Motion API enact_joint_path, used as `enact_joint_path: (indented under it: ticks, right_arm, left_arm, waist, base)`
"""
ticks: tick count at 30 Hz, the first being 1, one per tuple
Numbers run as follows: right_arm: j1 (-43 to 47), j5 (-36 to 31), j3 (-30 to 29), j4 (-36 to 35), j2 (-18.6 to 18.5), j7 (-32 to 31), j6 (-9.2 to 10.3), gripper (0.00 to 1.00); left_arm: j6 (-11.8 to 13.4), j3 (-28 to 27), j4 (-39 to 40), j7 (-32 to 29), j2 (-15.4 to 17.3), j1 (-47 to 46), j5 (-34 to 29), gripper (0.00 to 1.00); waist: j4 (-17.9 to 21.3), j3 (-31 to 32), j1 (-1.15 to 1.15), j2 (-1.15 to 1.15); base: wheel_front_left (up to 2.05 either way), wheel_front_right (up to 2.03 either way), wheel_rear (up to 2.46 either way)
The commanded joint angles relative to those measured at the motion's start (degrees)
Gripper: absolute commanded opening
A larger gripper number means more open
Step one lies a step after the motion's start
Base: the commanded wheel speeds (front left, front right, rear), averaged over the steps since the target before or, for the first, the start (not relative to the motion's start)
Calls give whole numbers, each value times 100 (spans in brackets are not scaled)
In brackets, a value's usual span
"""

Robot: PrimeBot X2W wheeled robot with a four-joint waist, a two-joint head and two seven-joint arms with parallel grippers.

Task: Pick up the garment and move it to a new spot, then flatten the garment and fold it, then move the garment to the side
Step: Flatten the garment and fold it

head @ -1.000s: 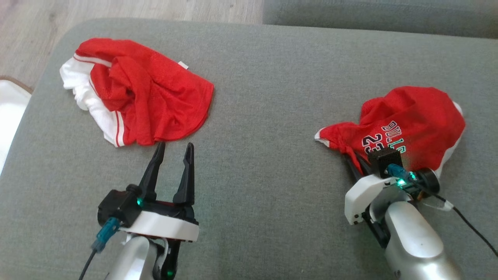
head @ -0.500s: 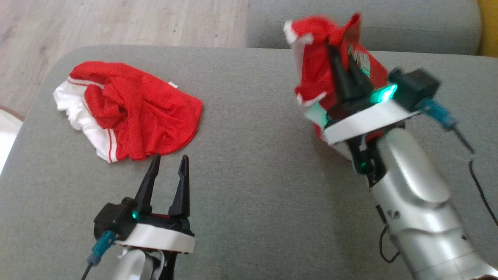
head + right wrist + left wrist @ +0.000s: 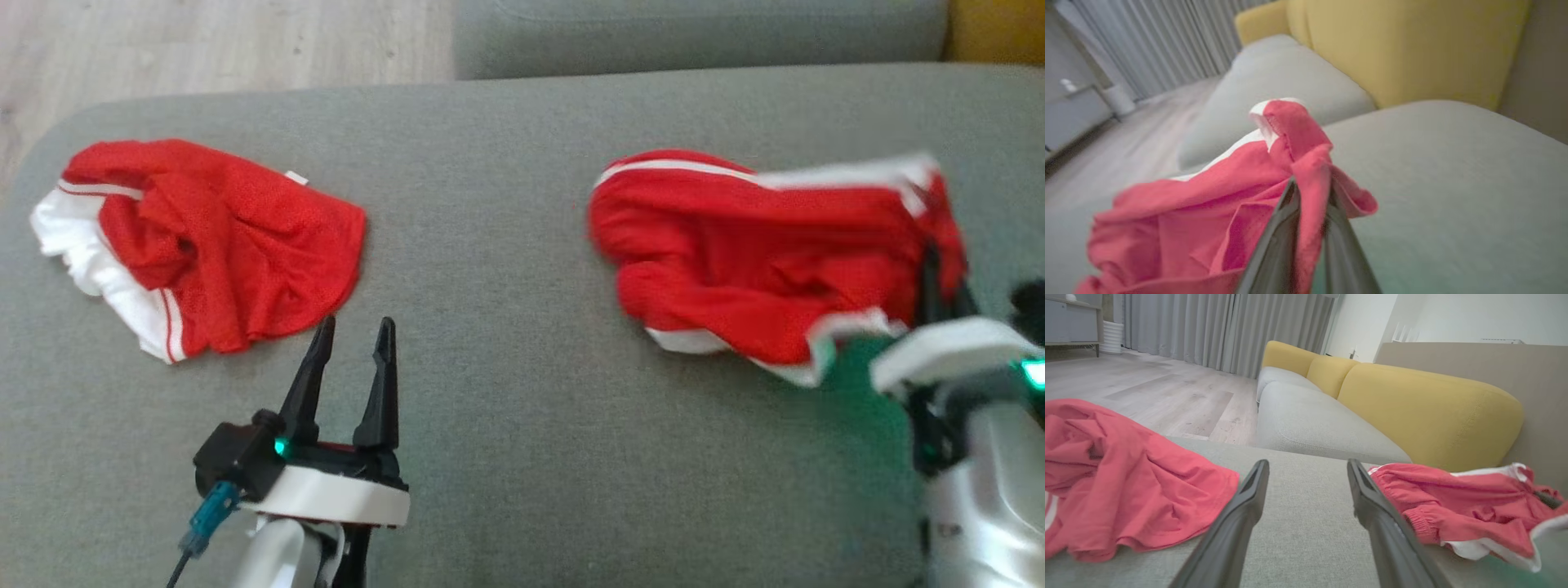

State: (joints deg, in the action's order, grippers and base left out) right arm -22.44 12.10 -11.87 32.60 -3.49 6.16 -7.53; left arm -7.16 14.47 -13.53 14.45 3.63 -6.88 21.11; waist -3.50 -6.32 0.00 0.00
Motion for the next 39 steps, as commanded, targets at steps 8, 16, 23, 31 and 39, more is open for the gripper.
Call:
enact_joint_path:
  ticks: [8, 16, 23, 31, 39]
  right_arm:
    - [-248, -795, -472, -346, 58, 105, 4, 100]
    - [268, -445, 1239, -1336, 60, 717, 4, 100]
    - [1142, -259, 2086, -1721, 60, 849, 4, 100]
    - [1493, -256, 2320, -1586, 61, 878, 4, 100]
    - [1110, -790, 2537, -1282, 61, 492, 4, 100]
  left_arm:
    - [-33, -79, 105, 55, 53, -492, -3, 100]
    - [-33, -96, 142, 55, 51, -482, 11, 100]
    - [-33, -64, 159, 55, 58, -335, -24, 100]
    - [-33, -78, 179, 55, 28, -173, -87, 100]
    - [-33, 30, 158, 55, 5, -294, -73, 100]
  waist:
    - [219, -232, 0, 0]
    - [225, -2, 0, 0]
    - [116, 279, 0, 0]
    - [-4, 330, 0, 0]
    - [-194, 119, 0, 0]
  base:
    - [0, 0, 0]
    - [0, 0, 0]
    - [0, 0, 0]
    - [0, 0, 0]
    - [0, 0, 0]
